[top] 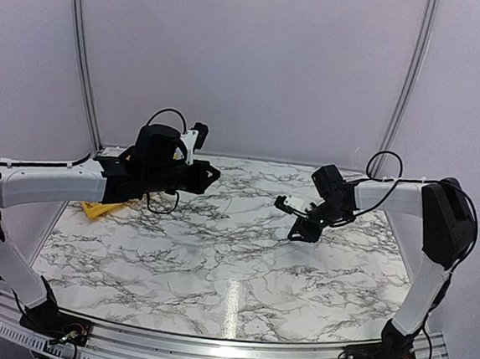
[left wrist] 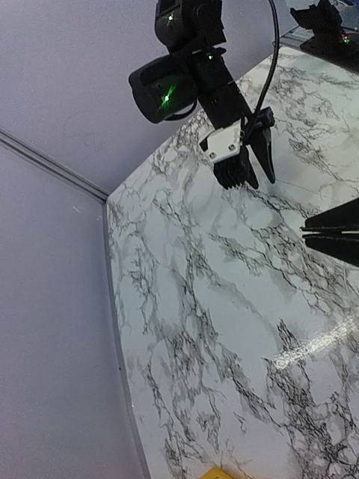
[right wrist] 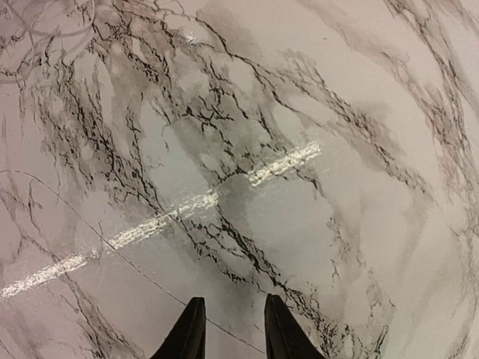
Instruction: Untangle the cables
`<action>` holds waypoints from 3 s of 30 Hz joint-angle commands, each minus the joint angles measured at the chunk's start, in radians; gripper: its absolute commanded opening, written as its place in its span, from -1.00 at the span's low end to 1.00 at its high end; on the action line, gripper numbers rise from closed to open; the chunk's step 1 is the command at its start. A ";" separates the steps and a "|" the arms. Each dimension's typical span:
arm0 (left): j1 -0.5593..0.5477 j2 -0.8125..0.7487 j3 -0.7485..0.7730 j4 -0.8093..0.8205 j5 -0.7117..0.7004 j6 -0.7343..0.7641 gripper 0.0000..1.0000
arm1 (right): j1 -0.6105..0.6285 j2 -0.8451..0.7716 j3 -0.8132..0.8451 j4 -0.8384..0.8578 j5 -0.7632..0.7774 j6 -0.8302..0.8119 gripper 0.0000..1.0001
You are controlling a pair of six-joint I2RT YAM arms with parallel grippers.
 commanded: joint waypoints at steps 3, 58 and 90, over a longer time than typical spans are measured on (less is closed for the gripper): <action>-0.008 0.086 0.015 0.077 0.023 -0.045 -1.00 | -0.002 -0.029 0.010 -0.016 -0.015 0.011 -0.44; -0.023 0.378 -0.046 0.271 0.107 -0.227 -1.00 | 0.297 0.137 0.092 0.000 -0.042 0.049 -0.38; 0.186 -0.193 -0.332 0.021 -0.205 -0.020 -1.00 | -0.030 -0.073 -0.007 0.070 0.295 0.031 -1.00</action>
